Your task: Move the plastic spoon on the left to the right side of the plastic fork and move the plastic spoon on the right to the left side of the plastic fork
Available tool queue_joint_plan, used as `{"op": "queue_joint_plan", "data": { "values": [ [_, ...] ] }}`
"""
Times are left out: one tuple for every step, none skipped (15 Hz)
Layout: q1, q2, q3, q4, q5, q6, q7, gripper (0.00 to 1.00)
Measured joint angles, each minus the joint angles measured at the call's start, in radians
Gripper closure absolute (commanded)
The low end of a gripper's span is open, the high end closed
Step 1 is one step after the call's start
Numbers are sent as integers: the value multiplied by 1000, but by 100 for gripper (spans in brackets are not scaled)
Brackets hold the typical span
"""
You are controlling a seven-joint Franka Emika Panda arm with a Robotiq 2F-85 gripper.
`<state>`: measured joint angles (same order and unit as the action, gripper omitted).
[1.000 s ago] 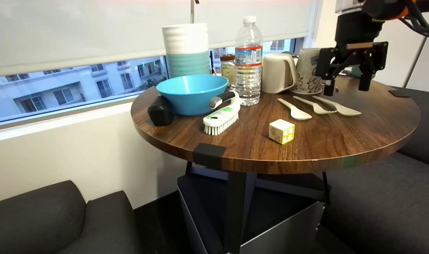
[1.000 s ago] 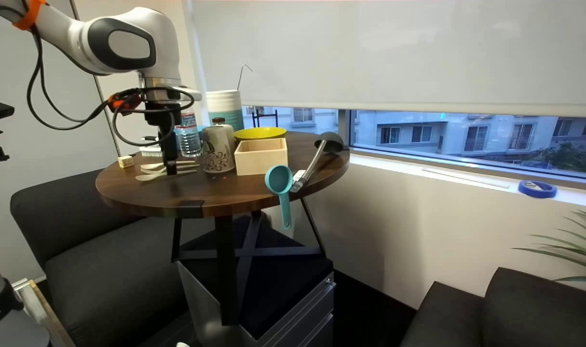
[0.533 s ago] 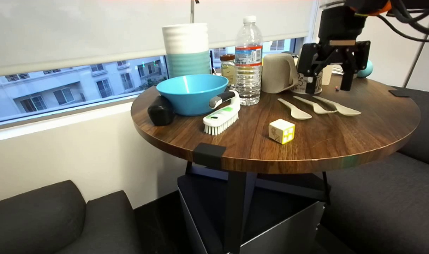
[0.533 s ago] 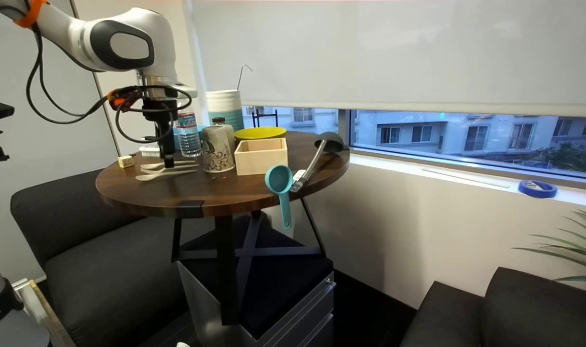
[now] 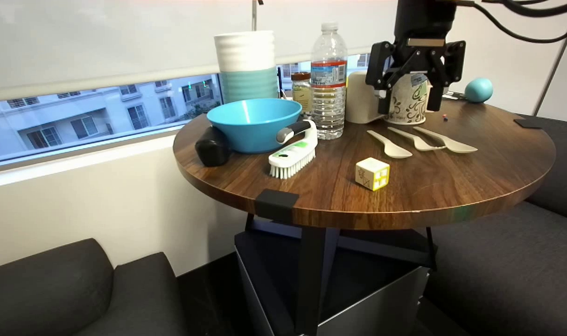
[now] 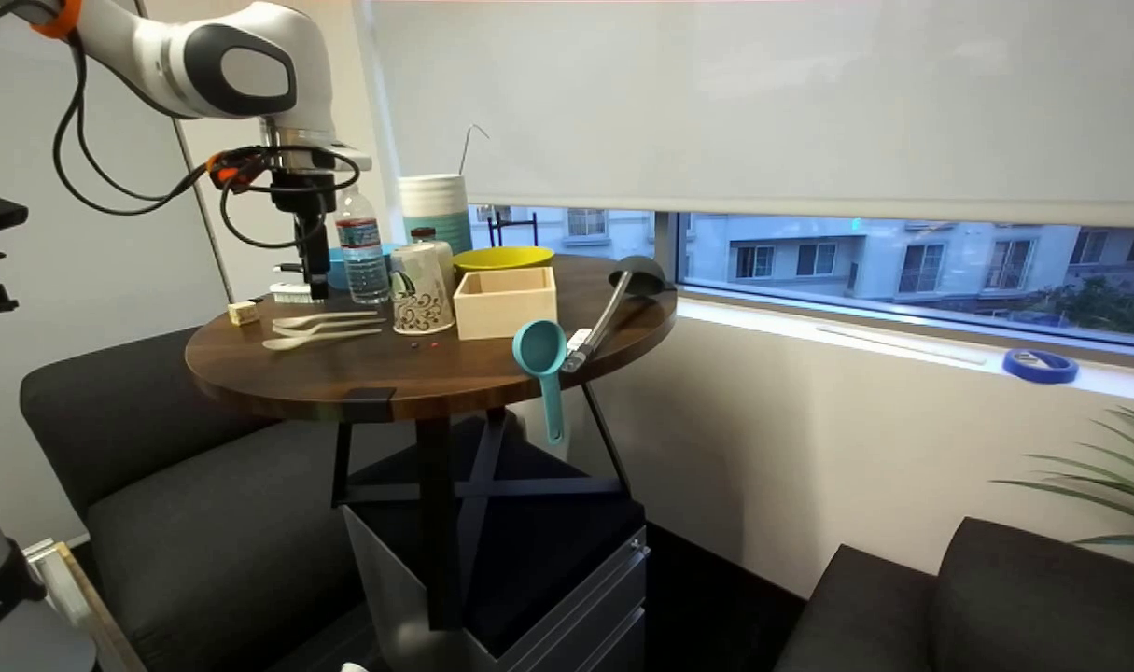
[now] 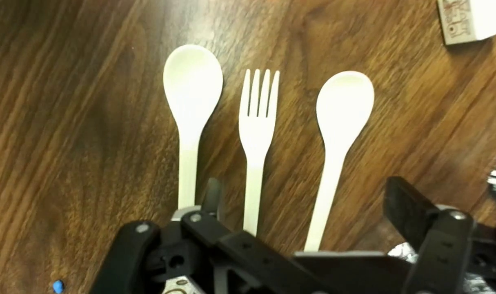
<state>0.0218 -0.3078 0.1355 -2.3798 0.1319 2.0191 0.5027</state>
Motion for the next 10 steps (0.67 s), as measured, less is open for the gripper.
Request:
{"op": "queue_joint_plan", "data": {
  "values": [
    [0, 22, 1, 11, 0, -3, 6, 0],
    [0, 47, 2, 23, 0, -7, 9, 0],
    [0, 72, 2, 35, 0, -14, 9, 0],
    [1, 97, 2, 48, 0, -21, 9, 0],
    [1, 120, 2, 61, 0, -26, 10, 0],
    [2, 140, 2, 74, 0, -29, 10, 0],
    [3, 158, 1, 86, 0, -32, 11, 0],
    [4, 173, 1, 98, 0, -33, 13, 0],
    [5, 184, 1, 108, 0, -35, 16, 0],
    [6, 193, 1, 117, 0, -38, 19, 25]
  ]
}}
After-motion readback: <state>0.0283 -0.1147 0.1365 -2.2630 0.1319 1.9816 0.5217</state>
